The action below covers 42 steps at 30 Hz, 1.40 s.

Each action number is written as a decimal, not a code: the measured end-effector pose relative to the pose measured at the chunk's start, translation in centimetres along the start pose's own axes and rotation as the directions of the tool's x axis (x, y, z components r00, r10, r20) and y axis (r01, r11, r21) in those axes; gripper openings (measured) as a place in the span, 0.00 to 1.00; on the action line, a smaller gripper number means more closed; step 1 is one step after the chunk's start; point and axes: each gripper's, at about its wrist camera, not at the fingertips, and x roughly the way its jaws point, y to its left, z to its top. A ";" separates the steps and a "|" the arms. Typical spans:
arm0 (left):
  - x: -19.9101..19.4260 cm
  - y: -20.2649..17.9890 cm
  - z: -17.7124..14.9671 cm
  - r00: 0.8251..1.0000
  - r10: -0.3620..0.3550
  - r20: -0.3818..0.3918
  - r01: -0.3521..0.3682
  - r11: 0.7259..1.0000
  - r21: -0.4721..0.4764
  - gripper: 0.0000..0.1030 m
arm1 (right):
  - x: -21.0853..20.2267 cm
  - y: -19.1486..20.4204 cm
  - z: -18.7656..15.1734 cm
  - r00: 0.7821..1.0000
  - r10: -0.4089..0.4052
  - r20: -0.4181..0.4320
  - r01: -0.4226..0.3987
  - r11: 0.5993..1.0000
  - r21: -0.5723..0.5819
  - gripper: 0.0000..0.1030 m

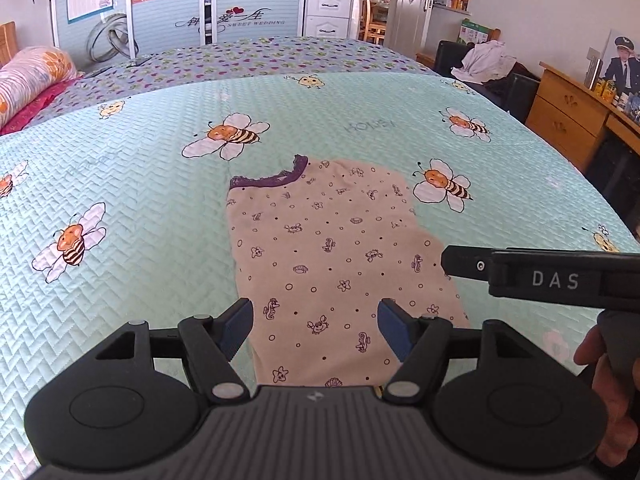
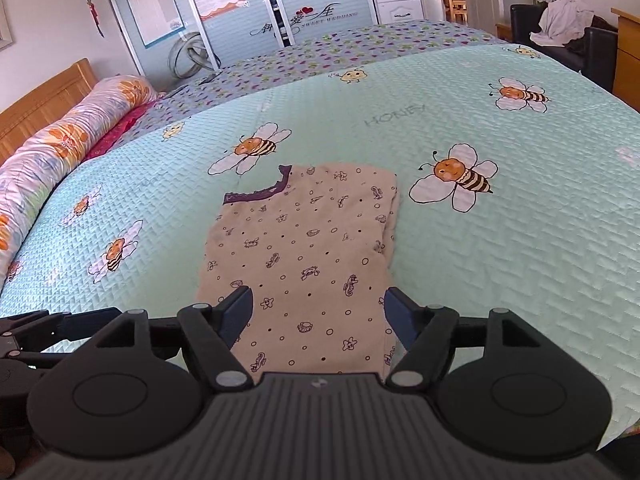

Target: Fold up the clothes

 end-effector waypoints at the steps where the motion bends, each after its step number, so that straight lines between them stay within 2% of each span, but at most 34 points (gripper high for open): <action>1: -0.1 0.0 0.1 1.000 0.003 0.002 -0.003 1.000 -0.001 0.69 | 0.0 0.2 0.1 1.000 -0.001 0.001 0.001 1.000 -0.003 0.71; 19: -0.7 -0.2 0.5 1.000 0.015 0.004 -0.015 1.000 -0.007 0.69 | -0.6 2.3 1.0 1.000 -0.018 0.017 0.018 0.998 -0.052 0.71; 42: -0.7 -0.2 0.4 1.000 0.016 -0.002 -0.016 1.000 -0.001 0.69 | -0.9 2.7 0.8 1.000 -0.017 0.014 0.018 0.997 -0.071 0.71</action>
